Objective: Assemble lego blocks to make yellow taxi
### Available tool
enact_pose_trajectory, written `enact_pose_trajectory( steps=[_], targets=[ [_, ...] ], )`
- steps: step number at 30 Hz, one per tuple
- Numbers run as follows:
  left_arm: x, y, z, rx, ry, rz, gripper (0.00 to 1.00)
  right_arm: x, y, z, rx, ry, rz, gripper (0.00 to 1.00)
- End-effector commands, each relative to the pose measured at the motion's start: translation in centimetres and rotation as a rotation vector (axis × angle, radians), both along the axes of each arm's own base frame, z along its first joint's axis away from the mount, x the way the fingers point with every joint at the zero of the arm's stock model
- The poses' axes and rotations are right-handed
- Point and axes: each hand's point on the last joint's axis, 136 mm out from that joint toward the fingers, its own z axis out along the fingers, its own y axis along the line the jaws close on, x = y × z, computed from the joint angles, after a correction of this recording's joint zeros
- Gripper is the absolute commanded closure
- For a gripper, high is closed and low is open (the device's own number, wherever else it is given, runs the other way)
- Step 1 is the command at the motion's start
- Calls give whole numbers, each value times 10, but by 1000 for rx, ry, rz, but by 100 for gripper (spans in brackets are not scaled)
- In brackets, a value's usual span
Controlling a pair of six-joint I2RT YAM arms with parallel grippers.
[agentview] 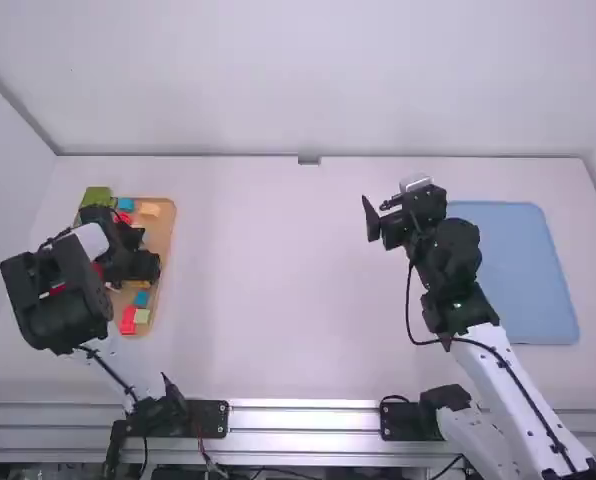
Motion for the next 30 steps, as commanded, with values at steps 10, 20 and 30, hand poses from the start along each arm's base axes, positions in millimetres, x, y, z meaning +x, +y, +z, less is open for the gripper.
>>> enact_pose_trajectory(
  steps=[10,20,30],
  targets=[
    [-4,0,6,-18,35,28,56,3,0,22,13,-48,-6,2],
    [16,5,57,-12,18,62,62,3,0,24,15,-53,-5,2],
    [52,-107,93,-30,-48,-406,59,3,0,19,10,-35,-6,2]
  ],
)
